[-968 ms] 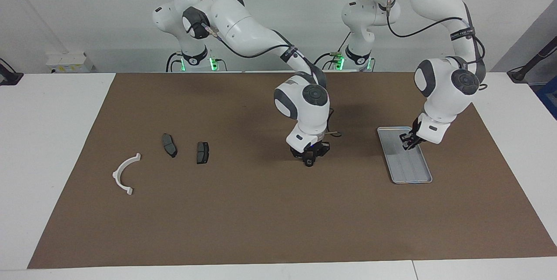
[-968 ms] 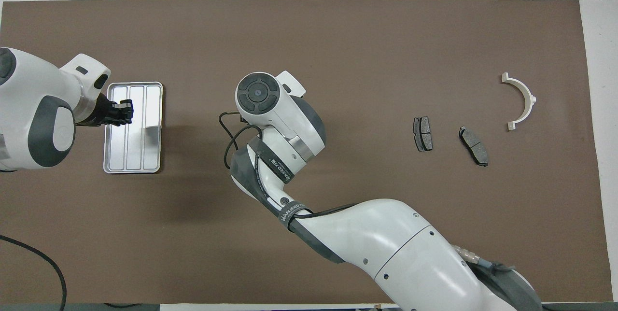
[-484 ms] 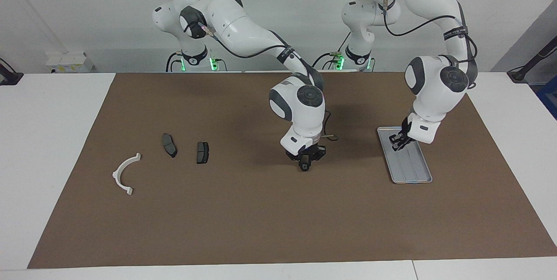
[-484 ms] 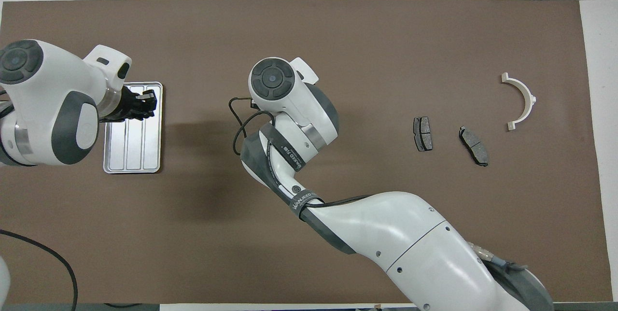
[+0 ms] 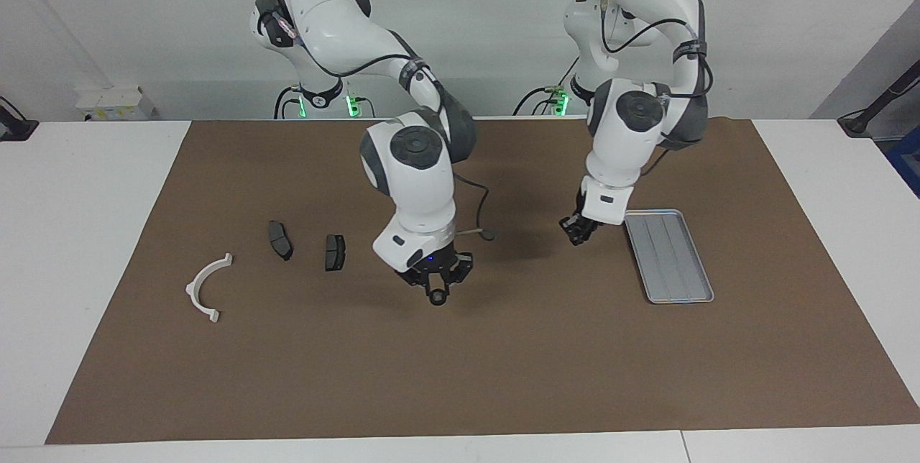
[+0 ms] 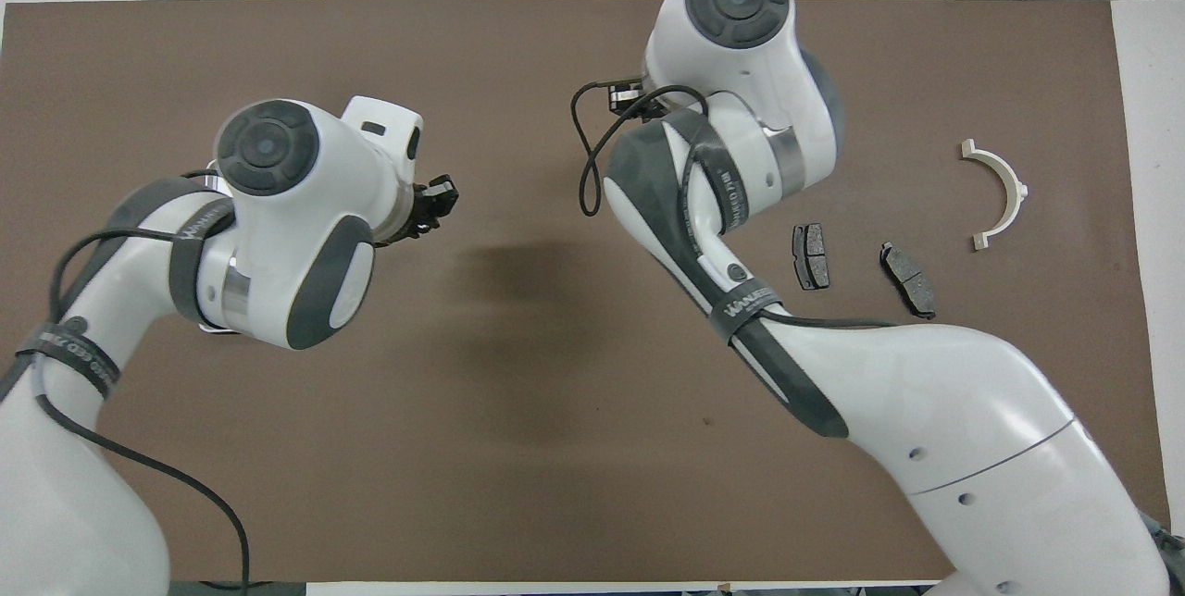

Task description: Place bearing gear from tray to pile

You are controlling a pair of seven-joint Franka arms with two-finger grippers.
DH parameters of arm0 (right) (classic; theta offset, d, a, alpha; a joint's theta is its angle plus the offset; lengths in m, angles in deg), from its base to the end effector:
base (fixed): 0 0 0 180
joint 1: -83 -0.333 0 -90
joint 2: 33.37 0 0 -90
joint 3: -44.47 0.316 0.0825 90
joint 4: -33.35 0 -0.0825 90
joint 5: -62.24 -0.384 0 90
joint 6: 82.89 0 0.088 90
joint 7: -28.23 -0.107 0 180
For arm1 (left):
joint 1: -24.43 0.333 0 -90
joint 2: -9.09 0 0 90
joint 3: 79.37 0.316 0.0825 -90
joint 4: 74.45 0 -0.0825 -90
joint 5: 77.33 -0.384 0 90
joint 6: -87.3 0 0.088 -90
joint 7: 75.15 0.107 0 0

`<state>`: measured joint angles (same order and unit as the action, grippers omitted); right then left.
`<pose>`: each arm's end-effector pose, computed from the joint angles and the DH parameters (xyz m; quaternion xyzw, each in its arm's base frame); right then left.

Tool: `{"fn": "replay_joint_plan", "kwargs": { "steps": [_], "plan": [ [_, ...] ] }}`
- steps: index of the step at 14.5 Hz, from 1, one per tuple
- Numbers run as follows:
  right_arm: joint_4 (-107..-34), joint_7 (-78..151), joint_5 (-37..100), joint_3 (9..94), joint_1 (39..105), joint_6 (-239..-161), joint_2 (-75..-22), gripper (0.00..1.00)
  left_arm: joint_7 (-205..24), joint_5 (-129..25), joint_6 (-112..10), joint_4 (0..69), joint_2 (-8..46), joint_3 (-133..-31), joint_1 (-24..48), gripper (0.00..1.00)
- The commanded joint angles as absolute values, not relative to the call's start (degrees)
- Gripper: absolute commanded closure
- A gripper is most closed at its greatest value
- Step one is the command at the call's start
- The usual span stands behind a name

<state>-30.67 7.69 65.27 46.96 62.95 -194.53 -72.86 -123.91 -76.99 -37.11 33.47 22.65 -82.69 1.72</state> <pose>0.7066 0.2786 0.4217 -0.9972 -0.0195 -0.0705 0.0152 0.5561 -0.2699 0.3886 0.9795 0.1995 0.0148 0.0230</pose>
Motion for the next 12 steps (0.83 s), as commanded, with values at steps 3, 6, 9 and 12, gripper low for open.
{"fn": "replay_joint_plan", "kwargs": {
  "steps": [3, 6, 9, 12],
  "plan": [
    [-31.8, 24.0, 64.4, 48.2, 73.7, -185.4, -67.4, 1.00, -137.4, -76.9, -40.7, 19.5, 36.7, -81.5, -7.2, 0.93],
    [-34.0, 34.4, 62.5, 48.1, 80.4, -183.3, -65.7, 1.00, -137.5, -76.9, -41.1, 17.8, 39.7, -81.3, -7.9, 0.93],
    [-39.4, 38.8, 62.9, 48.0, 83.4, -184.9, -63.7, 1.00, -137.9, -77.2, -39.0, 15.6, 43.1, -80.2, -9.3, 0.93],
    [-48.9, 40.3, 63.4, 48.0, 85.8, -190.9, -60.6, 1.00, -137.8, -77.9, -37.8, 15.6, 43.0, -79.5, -9.4, 0.93]
  ]
}}
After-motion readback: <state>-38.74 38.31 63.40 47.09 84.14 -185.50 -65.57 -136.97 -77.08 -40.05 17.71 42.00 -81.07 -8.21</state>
